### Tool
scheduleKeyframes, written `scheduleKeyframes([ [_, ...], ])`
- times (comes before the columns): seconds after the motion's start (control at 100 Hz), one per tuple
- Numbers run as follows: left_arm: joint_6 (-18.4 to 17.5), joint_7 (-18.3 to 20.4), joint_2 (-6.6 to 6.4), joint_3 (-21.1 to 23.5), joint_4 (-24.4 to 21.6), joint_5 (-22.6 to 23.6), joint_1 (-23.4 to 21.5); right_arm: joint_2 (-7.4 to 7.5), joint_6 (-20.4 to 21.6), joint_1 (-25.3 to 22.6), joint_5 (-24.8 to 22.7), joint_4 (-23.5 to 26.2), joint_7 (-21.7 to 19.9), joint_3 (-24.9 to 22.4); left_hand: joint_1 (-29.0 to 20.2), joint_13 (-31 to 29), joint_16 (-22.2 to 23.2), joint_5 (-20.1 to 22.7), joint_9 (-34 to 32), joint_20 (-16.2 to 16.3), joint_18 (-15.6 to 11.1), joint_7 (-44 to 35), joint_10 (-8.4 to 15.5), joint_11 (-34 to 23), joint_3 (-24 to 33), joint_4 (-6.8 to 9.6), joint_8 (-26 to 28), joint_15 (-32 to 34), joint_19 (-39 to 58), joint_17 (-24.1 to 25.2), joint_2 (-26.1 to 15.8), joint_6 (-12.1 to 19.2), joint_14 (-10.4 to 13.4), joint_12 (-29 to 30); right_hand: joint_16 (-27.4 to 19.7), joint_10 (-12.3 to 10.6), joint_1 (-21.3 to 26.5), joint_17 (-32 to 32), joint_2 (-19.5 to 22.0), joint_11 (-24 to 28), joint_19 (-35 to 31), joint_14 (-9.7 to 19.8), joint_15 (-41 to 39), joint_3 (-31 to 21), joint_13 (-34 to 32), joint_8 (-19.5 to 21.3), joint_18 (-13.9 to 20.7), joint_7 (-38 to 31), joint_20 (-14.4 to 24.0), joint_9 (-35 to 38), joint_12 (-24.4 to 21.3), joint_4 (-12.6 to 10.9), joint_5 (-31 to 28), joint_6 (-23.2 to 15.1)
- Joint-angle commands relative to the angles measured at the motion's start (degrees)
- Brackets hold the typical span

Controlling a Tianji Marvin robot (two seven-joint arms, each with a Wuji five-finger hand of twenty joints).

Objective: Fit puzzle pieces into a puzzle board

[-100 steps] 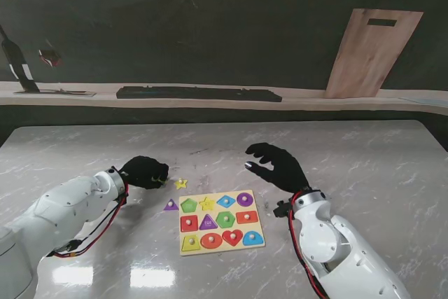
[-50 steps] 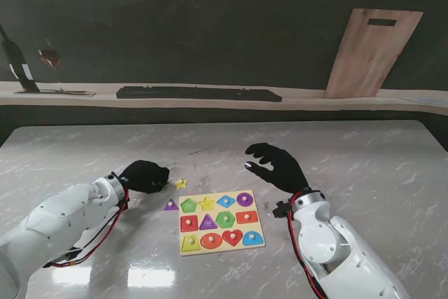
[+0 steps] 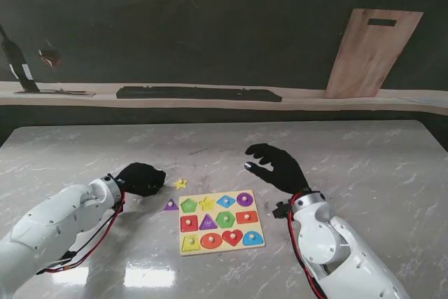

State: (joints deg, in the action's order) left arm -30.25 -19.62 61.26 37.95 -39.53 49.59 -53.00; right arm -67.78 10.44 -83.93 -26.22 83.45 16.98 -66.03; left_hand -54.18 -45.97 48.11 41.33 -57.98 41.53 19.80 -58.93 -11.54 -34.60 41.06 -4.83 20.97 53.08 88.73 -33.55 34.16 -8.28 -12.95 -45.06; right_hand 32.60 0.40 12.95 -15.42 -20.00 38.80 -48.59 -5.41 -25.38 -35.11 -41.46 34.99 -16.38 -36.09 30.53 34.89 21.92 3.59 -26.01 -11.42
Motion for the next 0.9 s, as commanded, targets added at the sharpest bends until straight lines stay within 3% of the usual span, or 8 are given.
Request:
scheduleKeyframes([
  [0.0,0.43,1.59,-1.07,1.35,-2.2,1.19,-1.96,-0.18,-0.14,-0.51,-0.11,0.27,-0.03,0.18,-0.75,-1.98,-0.53,2.14,-1.46,-0.85,-2.66,0.82,-1.64,0.15,1.67,-1.69,-1.03,1.0,2.54,-0.03,1.76,-0.22,0.51,0.02,0.4,-0.26,-0.93,0.38,1.61,0.53,-0.89,-0.02,-0.75,0.81,-0.02,-0.54,-0.33,-0.27,0.82,0.88,0.24,-1.24,-0.43,-1.49],
  [0.26,1.17,11.26,-3.05,14.15,-15.57,6.07,-12.83,-0.21,-0.28,-0.79,-0.18,0.15,0.17,0.37,-0.67,-1.72,-0.58,2.02,-1.33,-0.88,-2.71,0.94,-1.64,0.07,1.87,-1.69,-0.99,1.01,2.52,0.04,1.65,-0.28,0.32,-0.48,0.4,-0.18,-0.89,0.43,1.58,0.51,-0.88,-0.08,-0.77,0.81,-0.01,-0.54,-0.36,-0.27,0.83,0.85,0.24,-1.24,-0.45,-1.45],
  [0.45,1.26,16.49,-3.54,20.62,-23.84,7.67,-20.1,-0.33,-0.19,-0.95,-0.06,-0.33,0.61,0.67,-0.71,-1.92,-0.54,2.25,-1.48,-0.85,-2.54,0.93,-2.02,0.01,2.01,-1.69,-0.99,1.26,2.64,-0.15,1.86,-0.63,0.01,-0.73,0.4,-0.2,-0.92,0.42,1.57,0.52,-0.87,-0.04,-0.8,0.82,-0.04,-0.54,-0.35,-0.28,0.82,0.87,0.24,-1.23,-0.47,-1.46],
  [0.89,4.74,19.05,-3.94,30.8,-38.01,14.36,-33.39,-0.22,0.16,-1.97,-0.22,0.0,0.58,0.42,-0.51,-2.17,-0.75,2.4,-1.46,-0.79,-2.3,1.4,-2.07,0.15,1.54,-2.02,-1.34,1.34,2.98,-0.59,1.73,-0.65,-0.14,-0.48,0.42,-0.12,-0.82,0.55,1.57,0.53,-0.87,-0.13,-0.84,0.87,0.03,-0.54,-0.42,-0.33,0.83,0.86,0.24,-1.22,-0.69,-1.46],
])
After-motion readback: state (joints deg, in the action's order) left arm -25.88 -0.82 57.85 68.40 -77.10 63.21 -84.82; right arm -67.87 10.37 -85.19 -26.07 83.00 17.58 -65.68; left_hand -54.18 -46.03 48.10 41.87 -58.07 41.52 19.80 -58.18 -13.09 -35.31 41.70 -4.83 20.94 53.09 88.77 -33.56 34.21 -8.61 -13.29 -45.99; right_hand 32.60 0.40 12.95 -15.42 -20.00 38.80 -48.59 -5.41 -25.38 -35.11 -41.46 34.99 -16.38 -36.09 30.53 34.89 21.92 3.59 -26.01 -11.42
